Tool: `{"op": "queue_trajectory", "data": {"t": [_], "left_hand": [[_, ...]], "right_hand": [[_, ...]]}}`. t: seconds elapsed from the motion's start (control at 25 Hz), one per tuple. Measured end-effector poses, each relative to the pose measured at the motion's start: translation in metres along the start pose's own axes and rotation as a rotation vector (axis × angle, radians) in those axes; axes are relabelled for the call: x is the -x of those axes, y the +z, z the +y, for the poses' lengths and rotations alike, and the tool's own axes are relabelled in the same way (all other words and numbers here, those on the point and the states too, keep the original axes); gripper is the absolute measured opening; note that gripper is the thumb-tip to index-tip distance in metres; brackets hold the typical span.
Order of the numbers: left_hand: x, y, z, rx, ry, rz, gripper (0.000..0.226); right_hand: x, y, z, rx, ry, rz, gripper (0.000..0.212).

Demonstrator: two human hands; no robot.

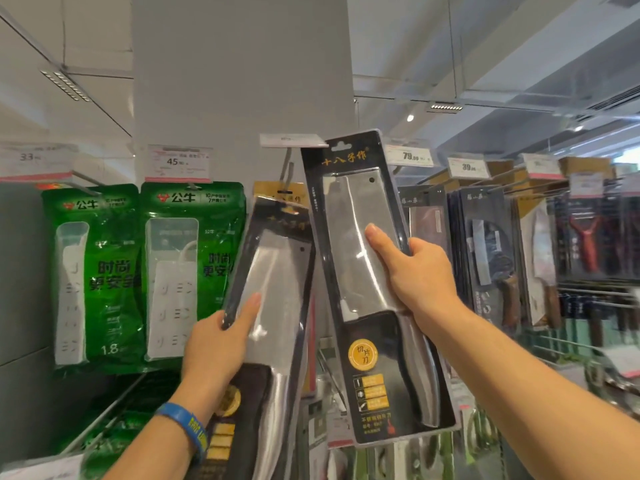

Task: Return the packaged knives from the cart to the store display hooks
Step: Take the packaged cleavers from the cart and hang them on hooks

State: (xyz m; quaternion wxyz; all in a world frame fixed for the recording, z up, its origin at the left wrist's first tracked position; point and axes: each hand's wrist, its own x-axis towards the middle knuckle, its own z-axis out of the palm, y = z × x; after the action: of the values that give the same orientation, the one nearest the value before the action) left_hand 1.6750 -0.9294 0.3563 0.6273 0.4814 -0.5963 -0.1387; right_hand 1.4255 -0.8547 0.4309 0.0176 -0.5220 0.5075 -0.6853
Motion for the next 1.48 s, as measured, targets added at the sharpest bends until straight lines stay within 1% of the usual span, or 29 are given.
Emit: {"op": "queue_trajectory", "data": {"t": [0.12, 0.16, 0.2, 0.32, 0.44, 0.56, 0.64, 0.72, 0.84, 0.96, 1.04, 1.08, 1.16, 1.28, 1.4, 1.48], "left_hand": [[0.000, -0.006, 0.000, -0.021, 0.078, 0.041, 0.090], [-0.002, -0.009, 0.006, -0.003, 0.106, 0.044, 0.092], [-0.004, -0.010, 0.013, 0.029, 0.127, 0.046, 0.092], [-0.016, -0.011, 0.032, 0.066, 0.153, 0.045, 0.089], [-0.020, -0.009, 0.029, 0.066, 0.137, 0.027, 0.086], [-0.020, -0.007, 0.022, 0.092, 0.115, 0.000, 0.079], [-0.025, -0.010, 0.021, 0.113, 0.094, -0.039, 0.070], [-0.029, -0.014, 0.020, 0.132, 0.065, -0.039, 0.070], [-0.027, -0.018, 0.016, 0.185, 0.040, -0.019, 0.074], [-0.025, -0.018, 0.012, 0.066, 0.096, -0.049, 0.073], [-0.022, -0.018, 0.000, -0.023, 0.074, -0.037, 0.068], [-0.017, -0.019, -0.008, -0.044, 0.058, -0.012, 0.069], [-0.008, -0.021, -0.018, -0.022, 0.098, 0.045, 0.074], [-0.014, -0.021, -0.005, 0.051, 0.168, 0.065, 0.082], [-0.027, -0.016, 0.013, 0.042, 0.211, 0.054, 0.083], [-0.032, -0.014, 0.019, 0.031, 0.205, 0.075, 0.082]], "right_hand": [[-0.004, 0.001, 0.006, -0.036, -0.016, -0.021, 0.107], [-0.006, 0.002, 0.007, -0.038, -0.019, -0.029, 0.111], [-0.007, 0.003, 0.008, -0.042, -0.008, -0.037, 0.110], [-0.007, 0.008, 0.008, -0.058, 0.008, -0.036, 0.097], [-0.005, 0.014, 0.006, -0.098, 0.035, -0.051, 0.106], [-0.005, 0.018, 0.006, -0.093, 0.021, -0.031, 0.085], [-0.007, 0.019, 0.008, -0.112, 0.035, -0.020, 0.083], [-0.008, 0.020, 0.011, -0.124, 0.053, -0.023, 0.076], [-0.007, 0.023, 0.014, -0.092, 0.045, -0.015, 0.080], [-0.006, 0.027, 0.015, -0.080, 0.031, -0.009, 0.087], [-0.009, 0.028, 0.016, -0.088, 0.026, 0.003, 0.095], [-0.009, 0.028, 0.016, -0.092, 0.027, 0.001, 0.094], [-0.012, 0.029, 0.021, -0.098, 0.007, 0.021, 0.087], [-0.014, 0.034, 0.025, -0.081, -0.012, 0.044, 0.087], [-0.011, 0.037, 0.025, -0.150, 0.034, 0.043, 0.074], [-0.008, 0.038, 0.027, -0.165, 0.043, 0.035, 0.072]]}}
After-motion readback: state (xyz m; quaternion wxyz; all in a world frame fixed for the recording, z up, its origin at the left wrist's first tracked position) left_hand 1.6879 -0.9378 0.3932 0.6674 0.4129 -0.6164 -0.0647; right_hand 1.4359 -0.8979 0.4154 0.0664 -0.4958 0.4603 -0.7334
